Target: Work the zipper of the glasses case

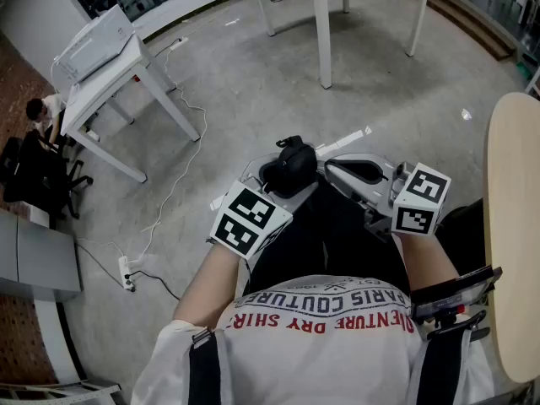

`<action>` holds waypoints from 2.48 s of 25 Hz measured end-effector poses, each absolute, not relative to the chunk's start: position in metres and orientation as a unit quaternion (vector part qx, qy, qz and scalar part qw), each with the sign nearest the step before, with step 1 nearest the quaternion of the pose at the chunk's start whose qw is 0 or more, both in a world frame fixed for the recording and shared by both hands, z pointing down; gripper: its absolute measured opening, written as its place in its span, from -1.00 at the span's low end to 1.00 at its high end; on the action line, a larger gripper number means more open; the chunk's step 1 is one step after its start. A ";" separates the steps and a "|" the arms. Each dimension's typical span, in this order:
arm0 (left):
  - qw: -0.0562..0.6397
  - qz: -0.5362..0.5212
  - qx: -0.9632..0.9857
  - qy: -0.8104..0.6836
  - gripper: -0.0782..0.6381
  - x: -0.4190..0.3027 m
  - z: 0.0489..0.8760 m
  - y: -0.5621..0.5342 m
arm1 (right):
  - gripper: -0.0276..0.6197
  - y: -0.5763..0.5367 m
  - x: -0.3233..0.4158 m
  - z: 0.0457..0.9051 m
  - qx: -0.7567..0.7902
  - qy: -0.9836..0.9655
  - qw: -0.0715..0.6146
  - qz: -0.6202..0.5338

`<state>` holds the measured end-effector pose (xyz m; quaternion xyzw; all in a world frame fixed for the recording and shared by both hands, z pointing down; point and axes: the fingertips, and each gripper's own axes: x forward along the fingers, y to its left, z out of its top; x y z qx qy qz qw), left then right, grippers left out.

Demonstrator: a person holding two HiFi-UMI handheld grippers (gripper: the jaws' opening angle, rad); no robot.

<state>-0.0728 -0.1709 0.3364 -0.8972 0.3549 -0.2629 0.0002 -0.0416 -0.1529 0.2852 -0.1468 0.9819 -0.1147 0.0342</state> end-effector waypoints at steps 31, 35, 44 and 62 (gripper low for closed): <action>-0.003 -0.712 -0.703 -0.003 -0.07 -0.113 0.412 -0.154 | -0.56 -0.147 -0.065 0.330 -0.152 0.984 -0.036 -0.087; -0.002 -0.709 -0.705 -0.001 -0.07 -0.109 0.409 -0.151 | -0.55 -0.146 -0.066 0.326 -0.163 0.984 -0.041 -0.065; -0.004 -0.704 -0.710 0.006 -0.07 -0.110 0.411 -0.150 | -0.70 -0.151 -0.067 0.327 -0.197 0.978 -0.055 -0.036; 0.037 -0.650 -0.758 -0.027 -0.07 -0.102 0.402 -0.137 | -0.87 -0.137 -0.063 0.313 -0.121 0.991 -0.056 -0.027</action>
